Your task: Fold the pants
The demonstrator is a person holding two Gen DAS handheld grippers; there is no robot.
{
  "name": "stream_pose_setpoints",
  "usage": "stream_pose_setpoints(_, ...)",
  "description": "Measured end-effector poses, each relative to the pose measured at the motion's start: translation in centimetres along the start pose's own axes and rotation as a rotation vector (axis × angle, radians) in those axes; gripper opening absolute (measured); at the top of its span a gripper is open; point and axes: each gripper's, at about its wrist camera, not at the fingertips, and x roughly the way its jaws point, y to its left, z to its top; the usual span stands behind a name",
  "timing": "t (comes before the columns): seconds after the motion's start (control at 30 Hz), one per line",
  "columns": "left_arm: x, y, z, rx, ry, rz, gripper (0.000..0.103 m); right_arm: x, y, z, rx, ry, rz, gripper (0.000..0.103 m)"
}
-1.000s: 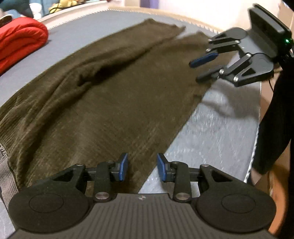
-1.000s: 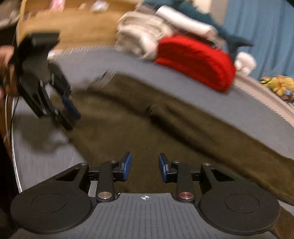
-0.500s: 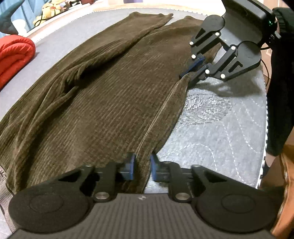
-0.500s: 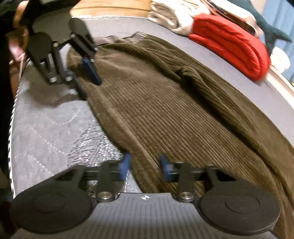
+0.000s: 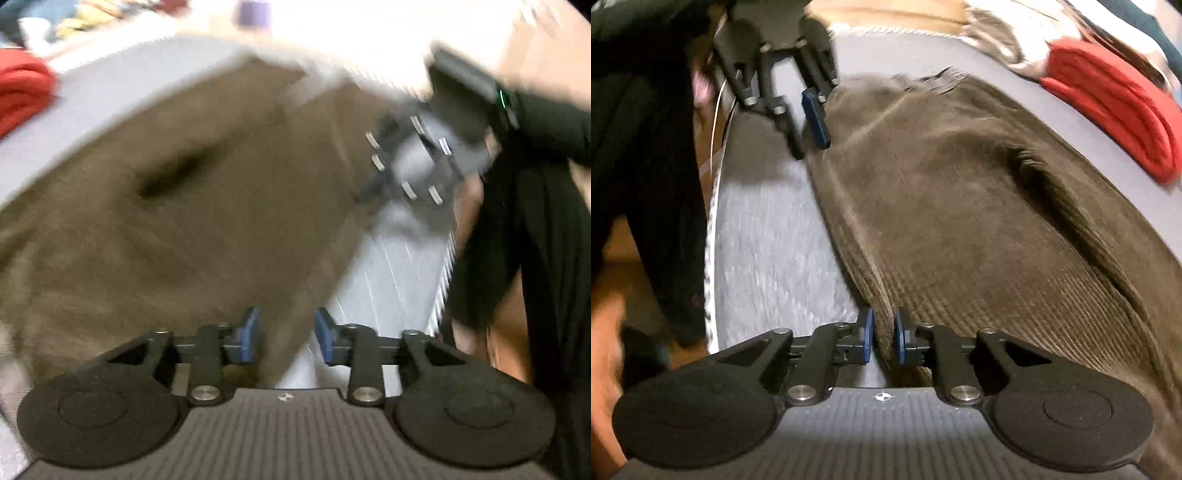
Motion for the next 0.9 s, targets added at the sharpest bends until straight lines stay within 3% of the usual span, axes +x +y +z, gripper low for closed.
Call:
stream_pose_setpoints(0.07,-1.0,2.1,0.2,-0.080,-0.033,0.086,0.040,-1.5,-1.9,-0.1,0.085,-0.040,-0.005,0.033)
stream_pose_setpoints(0.13,-0.6,4.0,-0.4,-0.146,0.007,0.160,0.038,-3.1,-3.3,-0.8,0.125,-0.062,-0.065,0.036)
stream_pose_setpoints(0.17,0.3,5.0,-1.0,-0.171,0.068,0.190,0.037,-3.6,-4.2,-1.3,0.146,-0.058,-0.102,0.038)
stream_pose_setpoints(0.23,3.2,5.9,-2.8,-0.151,0.271,0.293,0.032,-4.3,-5.8,-3.0,0.205,-0.006,-0.166,0.038)
stream_pose_setpoints(0.27,3.5,5.6,-3.0,-0.114,0.269,0.311,0.032,-3.9,-6.4,-4.1,0.221,0.042,-0.185,0.038)
stream_pose_setpoints(0.33,2.5,5.6,-1.9,-0.135,0.233,0.332,0.032,-3.0,-7.1,-6.7,0.241,0.198,-0.211,0.038)
stream_pose_setpoints(0.43,0.8,5.3,-0.1,-0.170,0.101,0.374,0.035,-4.9,-7.6,-8.2,0.295,0.165,-0.217,0.040)
stream_pose_setpoints(0.53,0.4,5.1,2.3,-0.221,0.001,0.467,0.046,-8.3,-9.0,-10.2,0.410,0.079,-0.319,0.042)
stream_pose_setpoints(0.57,0.3,5.4,3.0,-0.254,-0.022,0.501,0.053,-9.3,-9.9,-11.0,0.465,0.060,-0.368,0.045)
stream_pose_setpoints(0.63,0.3,5.9,4.2,-0.327,-0.047,0.562,0.057,-11.4,-12.1,-13.6,0.618,0.035,-0.538,0.051)
stream_pose_setpoints(0.77,0.6,6.3,5.8,-0.403,-0.086,0.658,0.061,-16.2,-16.1,-21.5,1.104,-0.002,-0.931,0.054)
stream_pose_setpoints(0.9,0.4,6.6,7.0,-0.438,-0.125,0.697,0.067,-19.8,-16.1,-28.5,1.557,-0.039,-1.202,0.064)
